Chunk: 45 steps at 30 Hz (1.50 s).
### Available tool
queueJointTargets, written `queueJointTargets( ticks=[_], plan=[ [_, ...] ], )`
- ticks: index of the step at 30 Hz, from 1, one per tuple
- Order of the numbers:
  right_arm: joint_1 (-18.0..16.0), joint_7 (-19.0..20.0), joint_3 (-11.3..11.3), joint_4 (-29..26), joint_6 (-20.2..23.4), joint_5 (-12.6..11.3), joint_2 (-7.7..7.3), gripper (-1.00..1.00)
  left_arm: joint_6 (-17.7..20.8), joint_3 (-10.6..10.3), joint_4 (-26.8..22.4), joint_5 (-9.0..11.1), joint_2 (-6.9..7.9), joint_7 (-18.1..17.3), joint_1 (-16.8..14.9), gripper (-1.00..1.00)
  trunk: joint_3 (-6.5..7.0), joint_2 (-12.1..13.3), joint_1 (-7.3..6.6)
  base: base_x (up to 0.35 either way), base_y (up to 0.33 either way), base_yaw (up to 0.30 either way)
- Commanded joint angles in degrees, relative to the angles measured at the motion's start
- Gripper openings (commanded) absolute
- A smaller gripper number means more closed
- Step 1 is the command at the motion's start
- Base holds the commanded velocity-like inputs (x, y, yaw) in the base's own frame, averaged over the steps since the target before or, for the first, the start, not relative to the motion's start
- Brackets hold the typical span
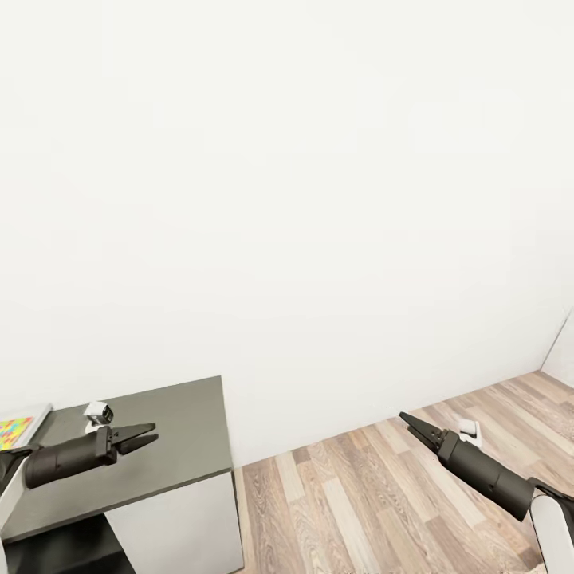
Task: Put all the toys in the child's room - the three board games (two on the bed and one on the table), the two jigsaw puzzles on the table, and the tennis ball on the table - inside the toy box on the table in the child's room.
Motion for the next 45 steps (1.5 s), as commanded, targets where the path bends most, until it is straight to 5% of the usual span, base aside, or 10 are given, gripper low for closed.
queueJointTargets(
  ticks=[1,45],
  plan=[
    [0.0,0.3,-0.1,0.0,0.2,0.1,0.01,1.00,0.6,0.0,0.0,0.1,0.01,-0.1,0.0,1.00,-0.04,-0.1,0.02,0.000,0.000,-0.280],
    [0.0,0.0,-0.1,0.2,0.1,0.1,0.05,1.00,0.4,0.0,0.0,0.2,0.16,-0.1,0.0,1.00,-0.04,-0.1,0.02,-0.014,-0.008,-0.281]
  ],
)
